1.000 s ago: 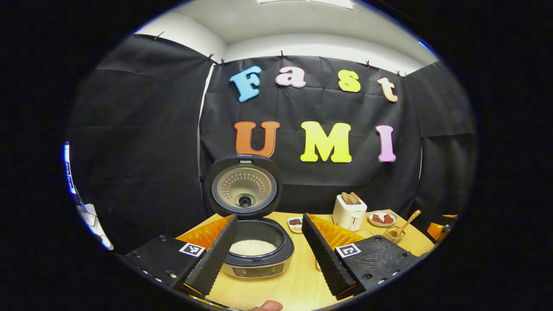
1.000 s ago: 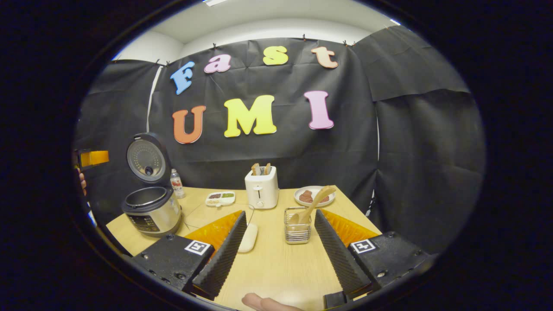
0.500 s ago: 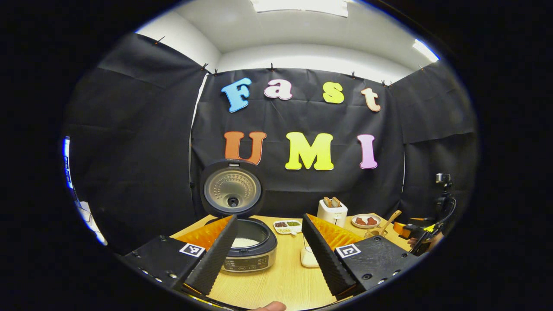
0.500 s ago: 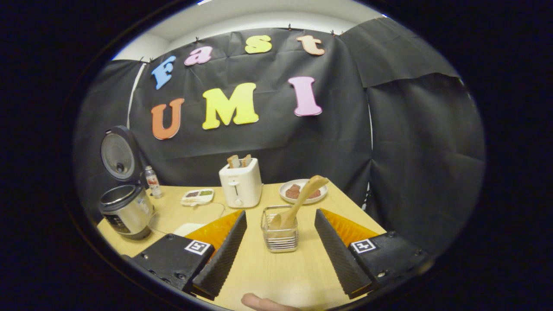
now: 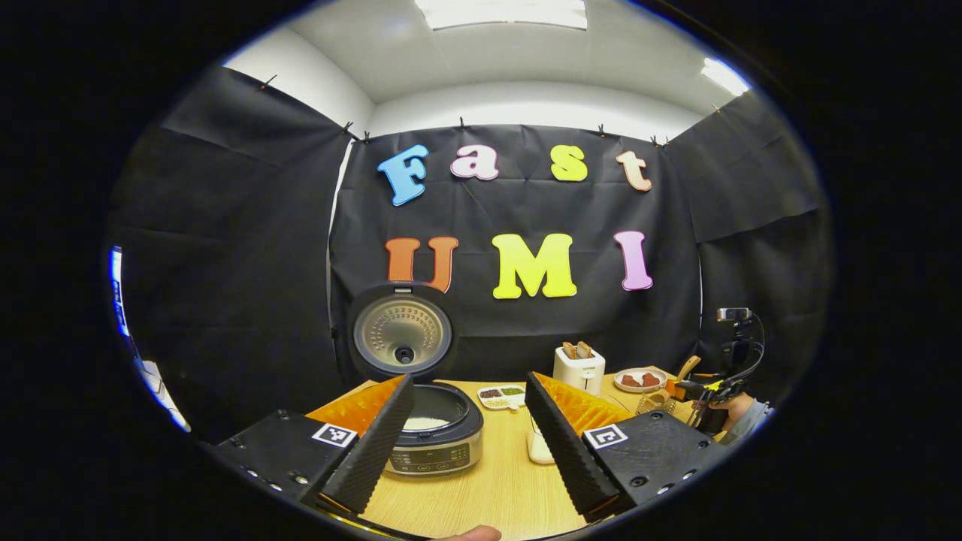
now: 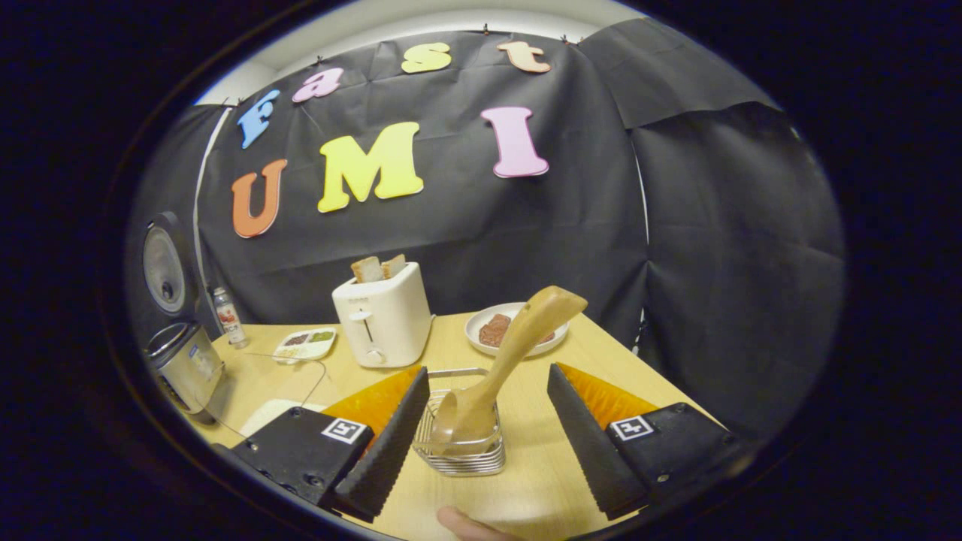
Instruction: Close the left gripper, press the button to open the rice cooker; take a wooden spoon from the chopstick holder with the right hand, scoop a spoonful of rice and pour it into the rice cooker, then put the wooden spoon back into the chopstick holder.
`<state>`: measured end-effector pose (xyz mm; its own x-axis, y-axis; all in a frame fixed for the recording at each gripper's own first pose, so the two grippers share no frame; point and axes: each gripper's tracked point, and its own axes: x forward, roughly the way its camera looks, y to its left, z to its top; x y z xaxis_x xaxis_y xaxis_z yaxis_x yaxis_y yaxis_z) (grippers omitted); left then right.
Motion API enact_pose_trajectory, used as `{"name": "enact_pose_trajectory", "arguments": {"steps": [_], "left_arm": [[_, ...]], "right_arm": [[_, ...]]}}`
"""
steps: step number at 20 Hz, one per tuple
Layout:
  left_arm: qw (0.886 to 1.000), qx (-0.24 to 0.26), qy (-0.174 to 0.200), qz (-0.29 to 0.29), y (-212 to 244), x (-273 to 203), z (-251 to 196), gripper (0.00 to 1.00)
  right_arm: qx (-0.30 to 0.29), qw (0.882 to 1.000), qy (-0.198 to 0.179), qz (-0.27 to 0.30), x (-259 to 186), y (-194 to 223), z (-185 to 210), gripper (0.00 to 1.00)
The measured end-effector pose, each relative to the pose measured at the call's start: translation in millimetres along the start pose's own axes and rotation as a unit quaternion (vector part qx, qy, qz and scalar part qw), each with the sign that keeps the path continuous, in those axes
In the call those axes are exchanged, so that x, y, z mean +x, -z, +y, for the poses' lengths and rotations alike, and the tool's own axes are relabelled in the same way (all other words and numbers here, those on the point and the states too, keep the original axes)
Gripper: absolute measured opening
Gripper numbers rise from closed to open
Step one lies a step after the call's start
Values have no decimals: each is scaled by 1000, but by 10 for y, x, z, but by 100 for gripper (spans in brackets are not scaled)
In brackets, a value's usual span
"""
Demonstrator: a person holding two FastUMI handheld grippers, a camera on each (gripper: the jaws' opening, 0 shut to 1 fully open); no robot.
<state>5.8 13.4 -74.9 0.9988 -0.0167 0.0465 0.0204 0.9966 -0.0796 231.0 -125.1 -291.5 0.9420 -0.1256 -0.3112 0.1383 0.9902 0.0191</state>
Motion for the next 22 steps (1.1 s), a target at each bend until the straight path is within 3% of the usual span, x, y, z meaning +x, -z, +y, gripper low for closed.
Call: {"name": "enact_pose_trajectory", "arguments": {"steps": [4,5,6,9,11,15,18,22], "left_arm": [[1000,12,7,10,55,98,0,94],[1000,14,9,13,83,119,-6,94],[1000,12,11,16,100,141,-12,94],[999,13,21,26,139,151,-34,95],[999,18,26,30,180,156,-33,95],[999,17,33,31,221,105,-8,95],[999,5,36,36,250,49,55,94],[999,-3,31,33,211,-41,187,94]], "right_arm": [[41,999,-34,-2,204,-99,123,97],[50,998,-38,0,259,-117,138,84],[52,998,-32,1,311,-112,103,82],[47,998,-38,0,376,-148,138,55],[39,999,-24,-20,360,-242,57,46],[37,998,-39,-17,296,-306,175,18],[31,998,-45,-40,122,-527,272,12],[-8,996,-30,-79,-176,-908,375,11]]}}
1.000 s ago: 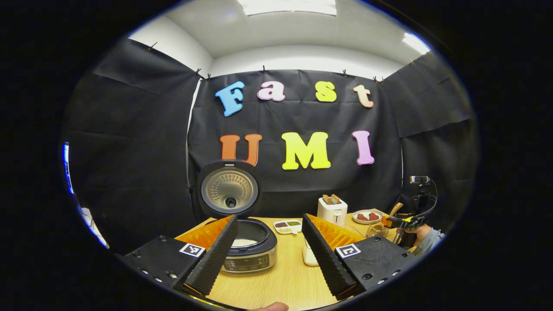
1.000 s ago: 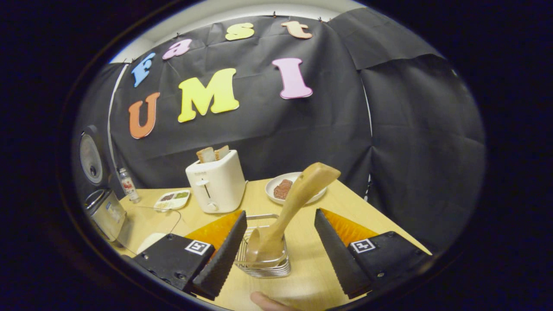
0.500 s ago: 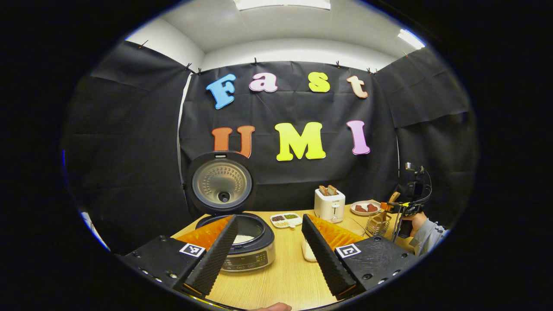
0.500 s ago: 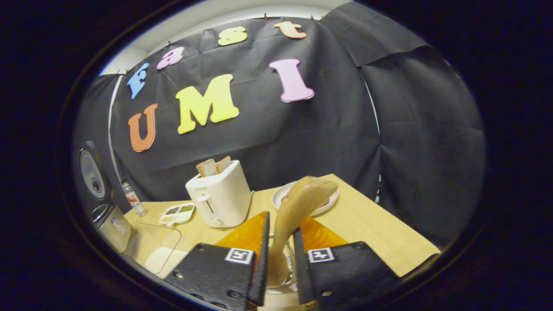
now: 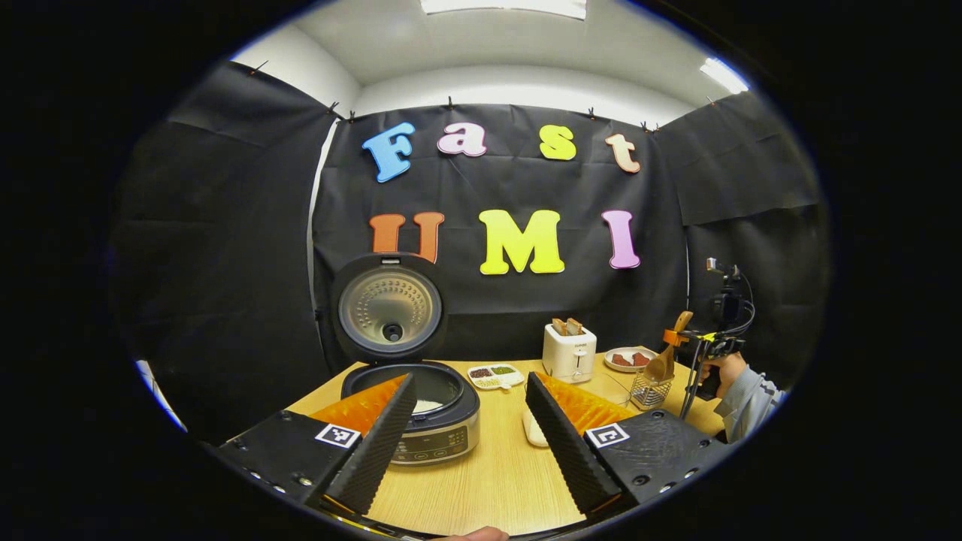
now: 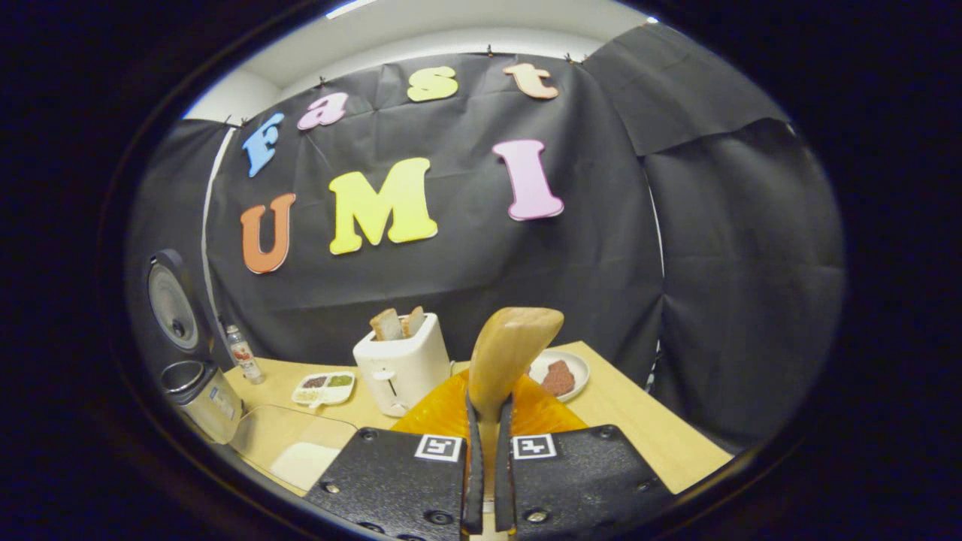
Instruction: Close the left gripper, press the button to open the rice cooker; take a wooden spoon from the chopstick holder with the right hand, scoop a spoonful of rice and pour it into the rice cooker, then put the wooden spoon back into the chopstick holder.
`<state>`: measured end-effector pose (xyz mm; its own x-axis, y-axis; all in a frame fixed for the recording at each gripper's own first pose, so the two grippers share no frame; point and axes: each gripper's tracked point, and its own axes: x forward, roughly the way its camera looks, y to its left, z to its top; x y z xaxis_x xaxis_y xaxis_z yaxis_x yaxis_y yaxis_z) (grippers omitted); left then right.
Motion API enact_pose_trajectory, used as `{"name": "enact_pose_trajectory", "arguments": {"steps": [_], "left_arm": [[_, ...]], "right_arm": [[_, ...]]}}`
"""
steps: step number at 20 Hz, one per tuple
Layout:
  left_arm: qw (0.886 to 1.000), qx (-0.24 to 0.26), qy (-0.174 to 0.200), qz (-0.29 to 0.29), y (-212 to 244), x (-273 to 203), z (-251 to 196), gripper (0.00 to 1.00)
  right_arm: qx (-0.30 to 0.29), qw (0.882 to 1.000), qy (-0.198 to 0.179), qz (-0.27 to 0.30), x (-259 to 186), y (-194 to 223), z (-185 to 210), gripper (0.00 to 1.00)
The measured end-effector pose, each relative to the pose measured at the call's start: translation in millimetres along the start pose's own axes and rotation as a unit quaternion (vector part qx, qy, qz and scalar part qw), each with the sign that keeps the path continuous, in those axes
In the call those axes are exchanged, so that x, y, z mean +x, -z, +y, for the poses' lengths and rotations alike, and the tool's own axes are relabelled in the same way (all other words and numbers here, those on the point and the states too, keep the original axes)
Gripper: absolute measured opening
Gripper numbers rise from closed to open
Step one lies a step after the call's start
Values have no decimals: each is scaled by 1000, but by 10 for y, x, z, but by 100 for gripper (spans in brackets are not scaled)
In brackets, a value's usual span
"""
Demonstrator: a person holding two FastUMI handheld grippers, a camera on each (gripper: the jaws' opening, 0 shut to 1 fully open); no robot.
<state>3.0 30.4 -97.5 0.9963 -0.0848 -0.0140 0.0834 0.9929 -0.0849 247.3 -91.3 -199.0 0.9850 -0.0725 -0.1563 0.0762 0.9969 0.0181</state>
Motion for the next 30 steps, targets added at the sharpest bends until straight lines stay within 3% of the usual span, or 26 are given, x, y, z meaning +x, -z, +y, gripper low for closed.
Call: {"name": "enact_pose_trajectory", "arguments": {"steps": [6,11,14,18,23,26,30], "left_arm": [[1000,-22,3,-9,-46,-152,157,93],[1000,-17,4,-9,-67,-278,250,94],[1000,-16,4,-14,-111,-329,278,93],[1000,-13,3,-16,-146,-391,300,93],[999,-34,15,-6,-70,-379,249,94],[999,-34,16,1,-6,-338,251,94],[999,-39,23,8,29,-292,203,93]], "right_arm": [[-21,999,-29,-30,-418,-487,529,11],[-34,997,-61,-42,-563,-584,1129,11],[-33,997,-71,-23,-434,-356,1470,11],[-45,994,-94,38,-160,295,1851,11],[-76,988,-73,117,107,944,1869,11],[-104,988,-53,105,145,960,1761,11],[-54,984,-100,140,42,1184,1922,11]]}}
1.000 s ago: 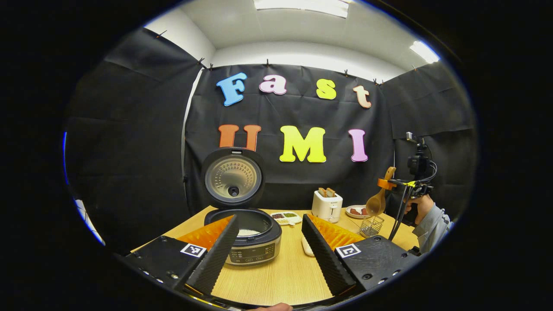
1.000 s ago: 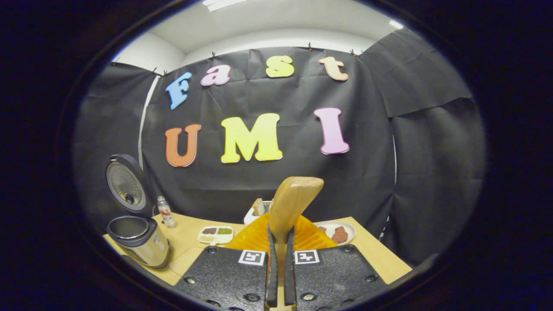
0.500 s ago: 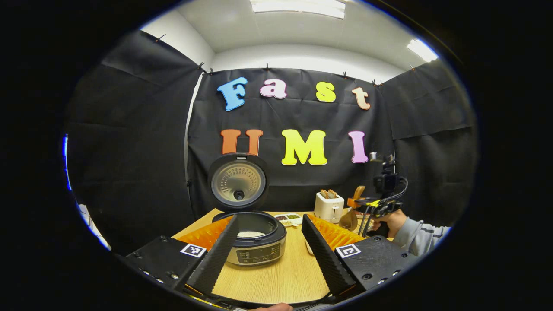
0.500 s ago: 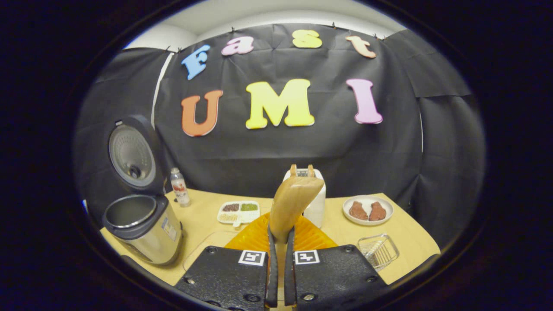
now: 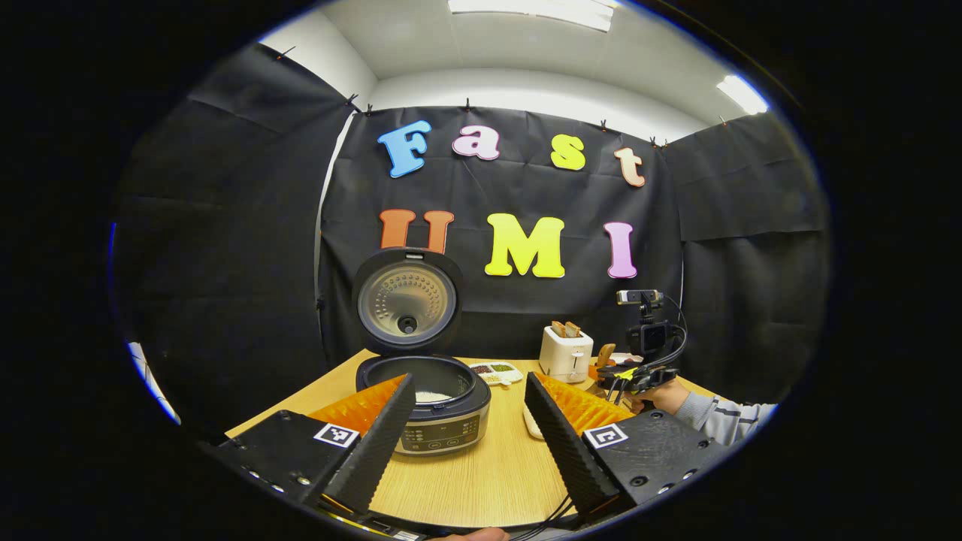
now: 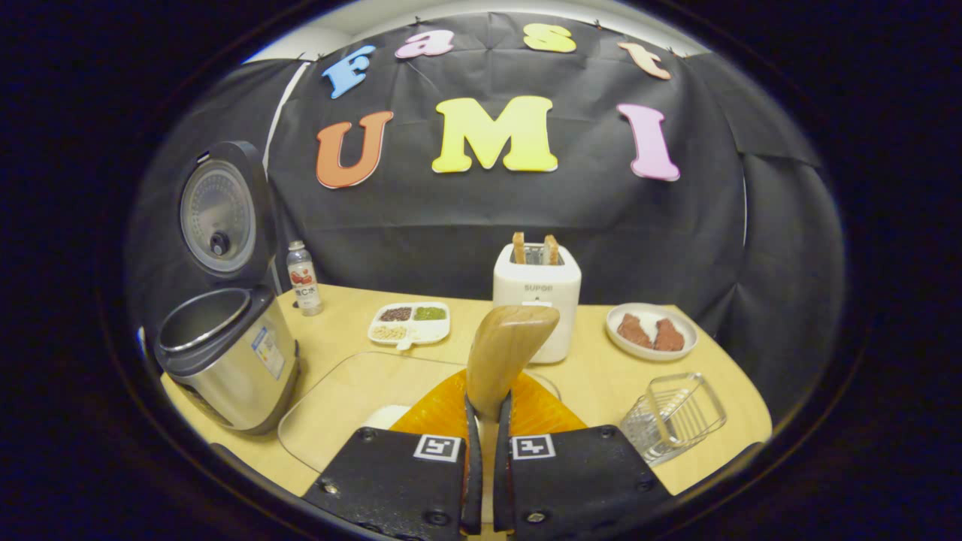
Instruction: Close the left gripper, press the button to open the rice cooker; take a wooden spoon from the chopstick holder with the right hand, scoop a spoonful of rice and pour it into the rice cooker, then put the wooden spoon back into the chopstick holder.
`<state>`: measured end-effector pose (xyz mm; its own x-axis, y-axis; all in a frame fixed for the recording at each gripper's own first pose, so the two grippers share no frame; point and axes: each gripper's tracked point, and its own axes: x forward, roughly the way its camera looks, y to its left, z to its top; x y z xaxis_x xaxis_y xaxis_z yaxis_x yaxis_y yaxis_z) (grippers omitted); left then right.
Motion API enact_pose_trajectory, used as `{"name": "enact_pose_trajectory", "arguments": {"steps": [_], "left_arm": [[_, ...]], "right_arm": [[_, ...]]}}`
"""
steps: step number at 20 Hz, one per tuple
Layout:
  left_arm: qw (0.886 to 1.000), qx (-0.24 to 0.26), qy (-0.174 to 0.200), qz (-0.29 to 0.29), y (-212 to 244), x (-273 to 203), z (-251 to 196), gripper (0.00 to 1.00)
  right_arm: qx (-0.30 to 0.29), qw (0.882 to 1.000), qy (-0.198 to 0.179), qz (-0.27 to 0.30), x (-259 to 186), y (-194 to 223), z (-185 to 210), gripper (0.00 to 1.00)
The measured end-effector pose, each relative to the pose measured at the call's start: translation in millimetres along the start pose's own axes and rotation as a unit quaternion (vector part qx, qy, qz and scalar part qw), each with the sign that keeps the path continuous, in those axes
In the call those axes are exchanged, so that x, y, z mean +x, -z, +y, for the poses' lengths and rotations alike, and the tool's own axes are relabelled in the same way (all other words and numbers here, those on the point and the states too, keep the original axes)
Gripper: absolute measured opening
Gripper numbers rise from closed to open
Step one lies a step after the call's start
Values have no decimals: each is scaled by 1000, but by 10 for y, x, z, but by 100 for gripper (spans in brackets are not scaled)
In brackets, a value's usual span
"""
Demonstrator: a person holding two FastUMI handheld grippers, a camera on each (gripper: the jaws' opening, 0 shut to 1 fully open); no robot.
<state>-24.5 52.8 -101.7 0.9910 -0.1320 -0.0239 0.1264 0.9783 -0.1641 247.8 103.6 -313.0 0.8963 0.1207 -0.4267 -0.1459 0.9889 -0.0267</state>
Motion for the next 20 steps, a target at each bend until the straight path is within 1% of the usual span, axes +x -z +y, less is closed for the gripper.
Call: {"name": "enact_pose_trajectory", "arguments": {"steps": [4,6,8,11,12,14,15,16,18,20], "left_arm": [[1000,-4,5,8,39,43,-21,95],[1000,-2,2,7,37,26,-7,94],[1000,-2,1,8,52,26,-3,94],[1000,1,-1,13,58,19,2,94],[1000,4,0,14,64,10,-5,95],[1000,10,-1,16,77,12,-4,95],[1000,12,-2,16,65,10,3,94],[1000,12,-2,14,56,7,12,95],[1000,11,-2,15,48,5,20,95],[1000,13,-2,15,27,2,18,95]], "right_arm": [[49,998,-27,14,-64,40,183,12],[89,994,-48,30,-91,77,308,12],[135,987,-70,47,-96,119,423,11],[174,979,-94,55,-78,114,500,12],[192,974,-103,60,-70,115,494,11],[242,959,-125,74,-46,123,498,11],[267,951,-131,81,-42,125,483,11],[284,945,-136,85,-37,116,462,11],[300,942,-135,74,-64,30,360,11],[305,942,-128,48,-121,-135,210,11]]}}
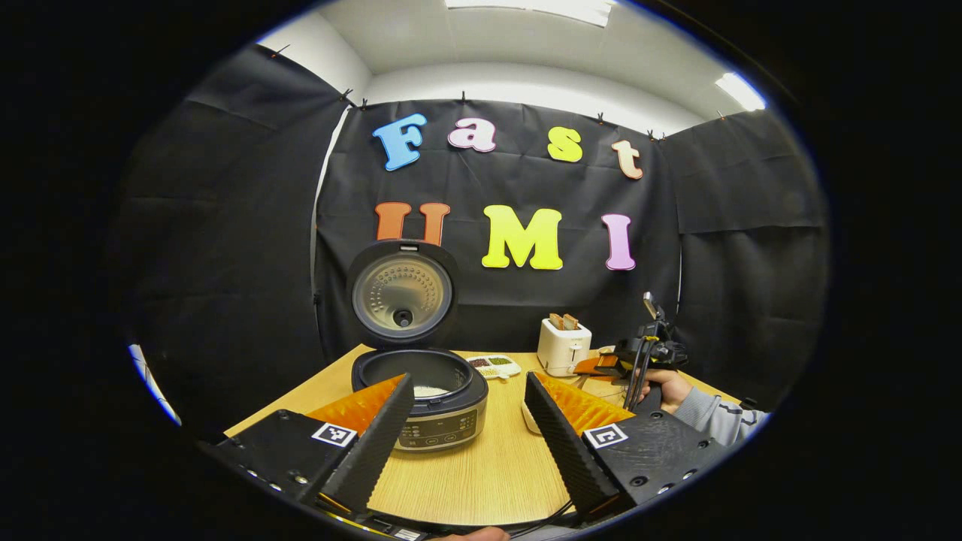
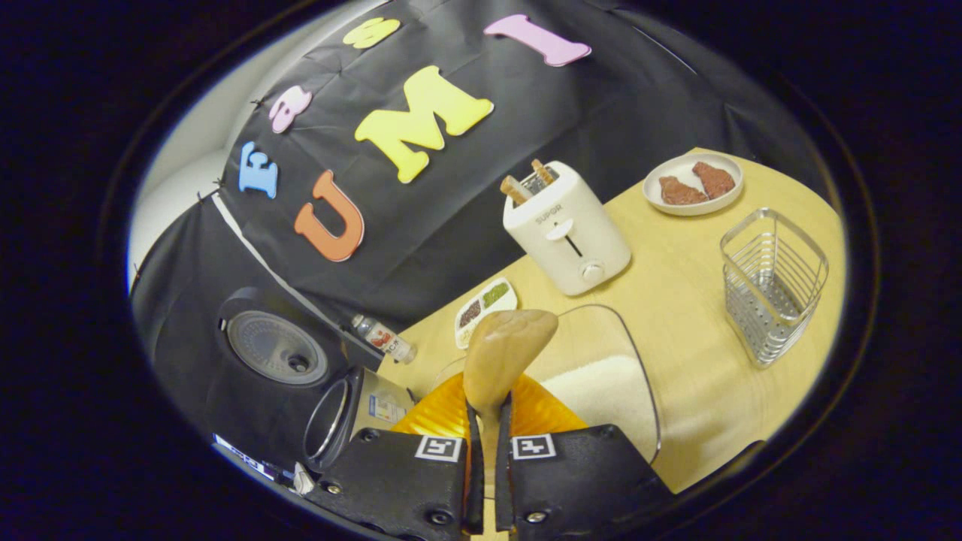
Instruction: Close the left gripper, press the button to open the rice cooker; take a wooden spoon from the chopstick holder with the right hand, scoop a spoonful of rice and pour it into the rice cooker, then put the wooden spoon back into the chopstick holder.
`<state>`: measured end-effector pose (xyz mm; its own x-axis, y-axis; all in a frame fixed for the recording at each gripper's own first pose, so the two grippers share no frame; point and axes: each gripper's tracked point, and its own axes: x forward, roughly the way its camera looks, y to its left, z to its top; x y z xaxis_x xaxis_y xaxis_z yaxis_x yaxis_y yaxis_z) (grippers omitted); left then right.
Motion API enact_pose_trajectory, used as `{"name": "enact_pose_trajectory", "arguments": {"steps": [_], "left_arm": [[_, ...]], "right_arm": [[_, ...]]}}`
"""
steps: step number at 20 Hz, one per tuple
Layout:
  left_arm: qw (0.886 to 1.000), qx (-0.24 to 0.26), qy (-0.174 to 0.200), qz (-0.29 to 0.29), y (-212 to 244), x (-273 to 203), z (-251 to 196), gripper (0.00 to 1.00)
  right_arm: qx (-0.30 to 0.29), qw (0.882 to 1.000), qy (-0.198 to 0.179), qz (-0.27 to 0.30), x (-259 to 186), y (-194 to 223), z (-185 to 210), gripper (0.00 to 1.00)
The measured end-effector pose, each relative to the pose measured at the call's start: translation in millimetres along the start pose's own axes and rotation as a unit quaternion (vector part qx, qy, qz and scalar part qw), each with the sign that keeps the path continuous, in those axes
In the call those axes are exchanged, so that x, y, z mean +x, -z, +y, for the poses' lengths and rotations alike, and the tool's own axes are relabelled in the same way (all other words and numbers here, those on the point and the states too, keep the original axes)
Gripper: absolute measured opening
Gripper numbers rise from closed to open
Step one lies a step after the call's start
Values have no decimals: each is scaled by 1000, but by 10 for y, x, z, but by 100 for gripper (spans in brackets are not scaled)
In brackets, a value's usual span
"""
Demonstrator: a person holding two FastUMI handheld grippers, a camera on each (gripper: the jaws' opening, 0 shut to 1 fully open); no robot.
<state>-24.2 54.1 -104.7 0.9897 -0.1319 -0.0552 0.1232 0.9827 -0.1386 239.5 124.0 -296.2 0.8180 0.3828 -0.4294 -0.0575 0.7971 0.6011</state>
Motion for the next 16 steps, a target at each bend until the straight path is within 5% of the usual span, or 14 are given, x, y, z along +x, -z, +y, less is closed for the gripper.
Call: {"name": "enact_pose_trajectory", "arguments": {"steps": [5,11,16], "left_arm": [[1000,11,1,-4,-36,-13,-20,95],[1000,17,3,-4,-46,-8,-69,95],[1000,31,2,-2,-59,-32,-55,94]], "right_arm": [[27,998,-2,-55,-258,-419,-69,11],[131,987,-33,-83,-420,-636,-151,11],[276,950,-132,-65,-646,-701,177,10]]}}
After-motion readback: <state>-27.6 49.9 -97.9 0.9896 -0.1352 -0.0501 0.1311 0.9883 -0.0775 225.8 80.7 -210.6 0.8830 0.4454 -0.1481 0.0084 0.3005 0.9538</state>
